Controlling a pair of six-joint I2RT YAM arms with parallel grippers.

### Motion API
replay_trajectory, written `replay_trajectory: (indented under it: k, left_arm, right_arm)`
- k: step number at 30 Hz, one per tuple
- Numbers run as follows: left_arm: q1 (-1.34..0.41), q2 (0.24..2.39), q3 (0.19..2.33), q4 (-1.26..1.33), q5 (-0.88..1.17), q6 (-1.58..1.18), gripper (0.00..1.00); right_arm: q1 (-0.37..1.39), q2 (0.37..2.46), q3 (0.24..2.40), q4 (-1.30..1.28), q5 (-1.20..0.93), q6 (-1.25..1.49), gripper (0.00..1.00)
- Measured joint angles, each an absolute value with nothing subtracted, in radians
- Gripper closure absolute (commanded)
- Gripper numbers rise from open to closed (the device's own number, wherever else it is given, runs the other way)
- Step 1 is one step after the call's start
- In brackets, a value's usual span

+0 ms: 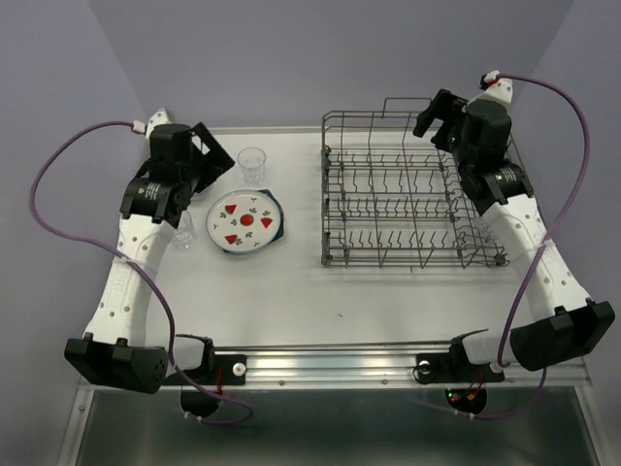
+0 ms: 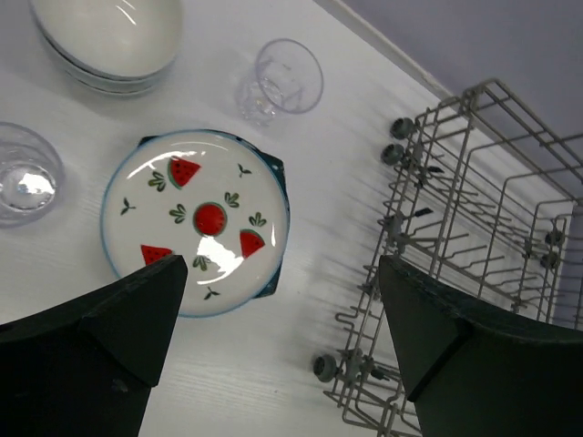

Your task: Unload the mixed dishes from the dish rack

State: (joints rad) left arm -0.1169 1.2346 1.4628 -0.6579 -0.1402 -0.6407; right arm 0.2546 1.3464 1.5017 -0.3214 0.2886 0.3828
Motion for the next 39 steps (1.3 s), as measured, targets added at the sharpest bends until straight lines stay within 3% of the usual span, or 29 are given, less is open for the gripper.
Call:
replay_trajectory:
  k: [10,19,22,26,27,31,32,36,39]
  left_arm:
    - [-0.509,1.456,1.469,-0.547,-0.169,-0.575,0.01]
    - [-0.638,1.682,1.563,-0.504,-0.094,-0.534,0.02]
    - [-0.656,1.729,1.577,-0.5,-0.077,-0.53,0.09]
    - [-0.667,1.772,1.578,-0.498,-0.057,-0.526,0.25]
    - [-0.668,1.778,1.578,-0.498,-0.052,-0.524,0.34]
    - [-0.672,1.793,1.578,-0.496,-0.031,-0.522,0.55]
    - [-0.672,1.794,1.578,-0.496,-0.028,-0.519,0.65]
    - [-0.675,1.8,1.578,-0.491,-0.019,-0.516,0.77]
    - [-0.673,1.8,1.577,-0.494,-0.022,-0.514,0.78]
  right_arm:
    - [0.106,1.272,1.388,-0.428,0.486,0.434,0.0]
    - [0.008,1.257,1.262,-0.485,0.509,0.458,0.0]
    - [-0.016,1.256,1.238,-0.497,0.51,0.469,0.0]
    - [-0.039,1.246,1.205,-0.502,0.522,0.48,0.0]
    - [-0.04,1.243,1.197,-0.502,0.527,0.485,0.0]
    - [-0.054,1.217,1.162,-0.509,0.56,0.509,0.0]
    - [-0.06,1.211,1.156,-0.511,0.569,0.514,0.0]
    - [-0.086,1.199,1.136,-0.511,0.595,0.531,0.0]
    - [-0.106,1.208,1.128,-0.511,0.593,0.548,0.0]
